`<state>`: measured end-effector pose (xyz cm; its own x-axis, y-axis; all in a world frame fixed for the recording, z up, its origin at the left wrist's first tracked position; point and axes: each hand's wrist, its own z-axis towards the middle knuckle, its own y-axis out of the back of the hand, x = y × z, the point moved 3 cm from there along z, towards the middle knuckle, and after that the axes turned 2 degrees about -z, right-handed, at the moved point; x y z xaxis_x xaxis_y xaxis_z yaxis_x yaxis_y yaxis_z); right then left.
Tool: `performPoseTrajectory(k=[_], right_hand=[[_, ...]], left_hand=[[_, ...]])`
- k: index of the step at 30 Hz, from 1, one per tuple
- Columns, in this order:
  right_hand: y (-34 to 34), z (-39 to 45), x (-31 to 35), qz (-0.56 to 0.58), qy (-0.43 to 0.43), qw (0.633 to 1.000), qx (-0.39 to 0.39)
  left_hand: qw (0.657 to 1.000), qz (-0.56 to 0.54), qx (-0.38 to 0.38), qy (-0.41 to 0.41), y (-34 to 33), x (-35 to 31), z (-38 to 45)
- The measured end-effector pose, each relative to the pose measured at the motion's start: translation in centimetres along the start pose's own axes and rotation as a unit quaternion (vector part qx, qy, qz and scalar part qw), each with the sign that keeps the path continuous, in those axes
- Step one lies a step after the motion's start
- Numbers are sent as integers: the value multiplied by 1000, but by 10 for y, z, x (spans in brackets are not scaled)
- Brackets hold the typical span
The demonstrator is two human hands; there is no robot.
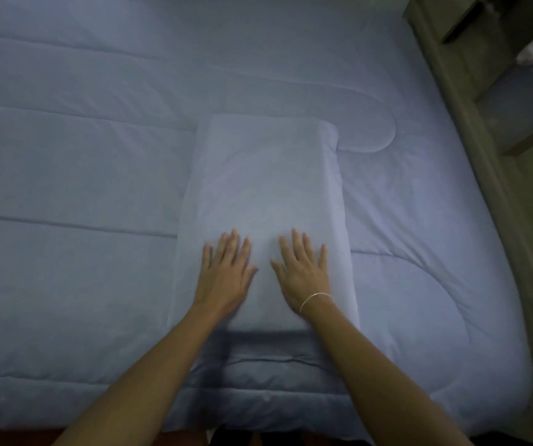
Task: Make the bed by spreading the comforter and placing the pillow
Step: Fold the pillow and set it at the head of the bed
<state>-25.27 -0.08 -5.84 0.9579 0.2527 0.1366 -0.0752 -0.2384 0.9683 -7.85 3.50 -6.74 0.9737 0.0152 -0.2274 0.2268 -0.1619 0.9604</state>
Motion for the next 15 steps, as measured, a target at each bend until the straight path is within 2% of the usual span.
performPoseTrajectory(k=[2, 5, 6, 7, 9, 12, 14, 15], right_hand=[[-7, 6, -32, -21, -30, 999, -14], [-1, 7, -85, 20, -120, 992, -30], [2, 11, -97, 46, -151, 987, -33], [8, 16, -102, 56, -168, 983, -49], [18, 37, -93, 42, -145, 984, -93], [15, 94, -54, 12, -27, 996, -79], [12, 137, -43, -40, 38, 997, -54], [13, 157, -49, -62, 40, 996, -54]], left_hand=[[997, -3, 27, 75, -14, 40, -6], [979, -32, -10, 202, -9, 92, -18], [976, -42, -31, 210, -3, 95, -14], [980, -39, -61, 187, 1, 87, -3], [991, -12, -112, 73, 2, 50, 36], [992, -7, -106, -72, -4, -18, 112], [990, 8, -91, -103, -9, -32, 160], [992, 19, -88, -88, -10, -22, 182]])
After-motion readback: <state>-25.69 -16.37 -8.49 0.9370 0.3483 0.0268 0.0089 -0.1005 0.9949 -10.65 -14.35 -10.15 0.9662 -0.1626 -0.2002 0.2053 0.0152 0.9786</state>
